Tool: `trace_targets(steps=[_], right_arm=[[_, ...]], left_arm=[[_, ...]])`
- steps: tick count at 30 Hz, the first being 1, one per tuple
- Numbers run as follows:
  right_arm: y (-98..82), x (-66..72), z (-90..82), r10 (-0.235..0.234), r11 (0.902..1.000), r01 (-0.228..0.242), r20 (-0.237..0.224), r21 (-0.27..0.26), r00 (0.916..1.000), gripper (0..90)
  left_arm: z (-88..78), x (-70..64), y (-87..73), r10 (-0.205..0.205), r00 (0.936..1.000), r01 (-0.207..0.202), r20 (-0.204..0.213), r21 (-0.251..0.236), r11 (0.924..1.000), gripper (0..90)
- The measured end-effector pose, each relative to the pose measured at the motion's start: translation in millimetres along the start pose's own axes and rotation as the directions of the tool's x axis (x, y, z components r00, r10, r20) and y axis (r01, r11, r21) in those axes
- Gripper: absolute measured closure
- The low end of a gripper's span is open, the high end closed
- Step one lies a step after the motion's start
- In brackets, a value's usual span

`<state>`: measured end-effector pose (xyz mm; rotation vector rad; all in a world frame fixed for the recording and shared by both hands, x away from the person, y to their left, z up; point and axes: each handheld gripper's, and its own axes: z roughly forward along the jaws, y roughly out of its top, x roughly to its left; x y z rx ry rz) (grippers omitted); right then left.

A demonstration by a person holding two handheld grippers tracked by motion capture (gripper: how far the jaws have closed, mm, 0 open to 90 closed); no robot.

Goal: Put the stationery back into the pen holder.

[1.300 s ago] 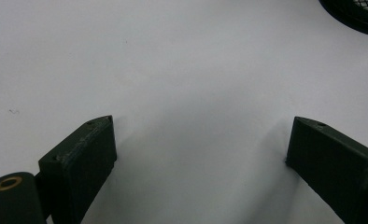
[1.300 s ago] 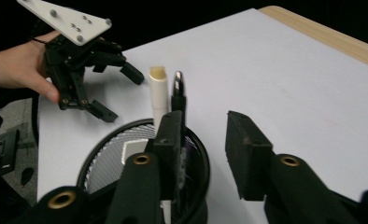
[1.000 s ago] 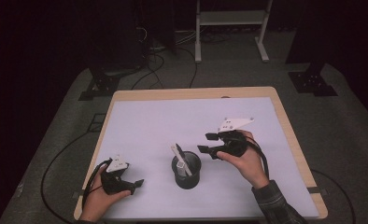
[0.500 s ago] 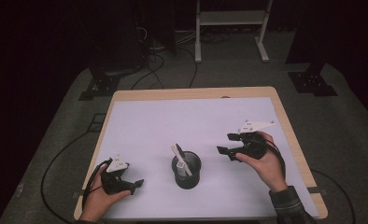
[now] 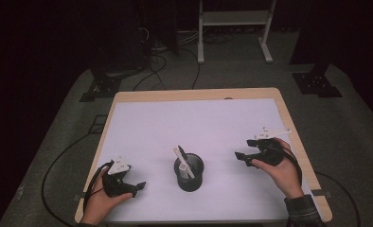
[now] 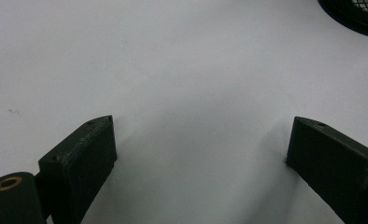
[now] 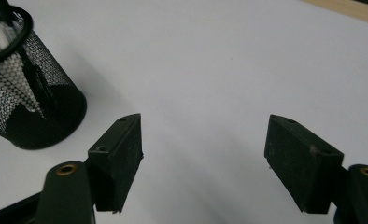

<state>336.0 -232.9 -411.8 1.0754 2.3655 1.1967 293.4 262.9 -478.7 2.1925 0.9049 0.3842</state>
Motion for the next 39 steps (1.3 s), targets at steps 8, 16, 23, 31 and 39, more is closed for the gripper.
trace_targets(steps=[8, 16, 23, 31, 39], right_arm=[[-24.2, -11.8, 1.5, 0.013, 0.9974, -0.016, 0.048, 0.070, 0.9988, 23.4], [-51.5, -22.1, -6.9, 0.036, 0.9951, -0.044, 0.086, 0.089, 0.9956, 23.3], [-76.4, -26.2, -10.8, 0.042, 0.9914, -0.057, 0.125, 0.118, 0.9912, 23.2], [-92.9, -27.7, -14.6, 0.027, 0.9927, -0.044, 0.149, 0.112, 0.9885, 22.7], [-100.5, -28.9, -16.3, 0.027, 0.9973, -0.037, 0.143, 0.064, 0.9893, 22.0]], left_arm=[[0.0, -0.2, 0.0, 0.000, 1.0000, 0.000, -0.001, 0.000, 1.0000, 7.6], [-0.1, -0.3, 0.1, 0.003, 1.0000, -0.003, -0.001, 0.003, 1.0000, 7.6], [-0.1, -0.4, 0.1, 0.004, 1.0000, -0.004, -0.002, 0.004, 1.0000, 7.6], [0.0, -0.5, 0.1, 0.005, 1.0000, -0.005, -0.003, 0.003, 1.0000, 7.6], [0.0, -0.6, 0.1, 0.005, 1.0000, -0.005, -0.003, 0.003, 1.0000, 7.6]])
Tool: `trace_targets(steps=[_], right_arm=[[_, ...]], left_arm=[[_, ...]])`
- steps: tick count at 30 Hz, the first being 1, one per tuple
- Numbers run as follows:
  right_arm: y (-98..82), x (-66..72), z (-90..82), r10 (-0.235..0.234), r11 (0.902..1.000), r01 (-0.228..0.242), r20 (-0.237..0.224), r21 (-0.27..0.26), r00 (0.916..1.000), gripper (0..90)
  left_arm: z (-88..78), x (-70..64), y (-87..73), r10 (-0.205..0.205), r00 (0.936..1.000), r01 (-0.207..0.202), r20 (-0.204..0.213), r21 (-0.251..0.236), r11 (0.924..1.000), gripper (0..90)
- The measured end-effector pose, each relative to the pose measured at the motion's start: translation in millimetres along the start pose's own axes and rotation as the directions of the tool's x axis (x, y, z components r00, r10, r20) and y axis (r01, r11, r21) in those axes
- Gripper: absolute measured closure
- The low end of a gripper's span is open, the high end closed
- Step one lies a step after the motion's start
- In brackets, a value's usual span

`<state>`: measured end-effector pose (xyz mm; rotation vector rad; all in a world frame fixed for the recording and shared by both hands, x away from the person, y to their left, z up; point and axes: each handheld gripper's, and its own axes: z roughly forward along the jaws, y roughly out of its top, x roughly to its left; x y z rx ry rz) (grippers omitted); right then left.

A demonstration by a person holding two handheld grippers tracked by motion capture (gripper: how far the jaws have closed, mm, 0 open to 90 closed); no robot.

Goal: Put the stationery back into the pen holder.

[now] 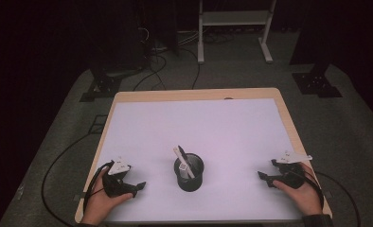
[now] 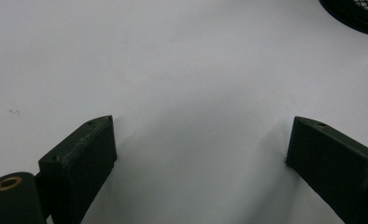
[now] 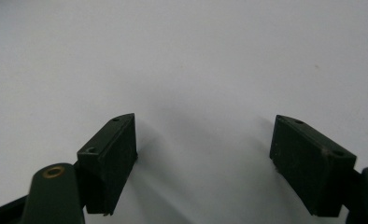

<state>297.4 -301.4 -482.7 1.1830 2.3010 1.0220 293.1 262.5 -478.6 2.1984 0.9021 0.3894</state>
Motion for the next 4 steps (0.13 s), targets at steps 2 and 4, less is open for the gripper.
trace_targets(steps=[2, 4], right_arm=[[-0.9, 0.1, -0.1, 0.000, 1.0000, 0.000, 0.000, -0.007, 1.0000, 22.0], [-1.0, 0.1, 0.0, -0.001, 1.0000, 0.001, 0.001, -0.008, 1.0000, 21.7]], left_arm=[[0.0, 0.0, 0.0, 0.000, 1.0000, 0.000, 0.000, 0.000, 1.0000, 7.6], [0.0, 0.0, 0.1, -0.001, 1.0000, 0.001, 0.000, 0.000, 1.0000, 7.6]])
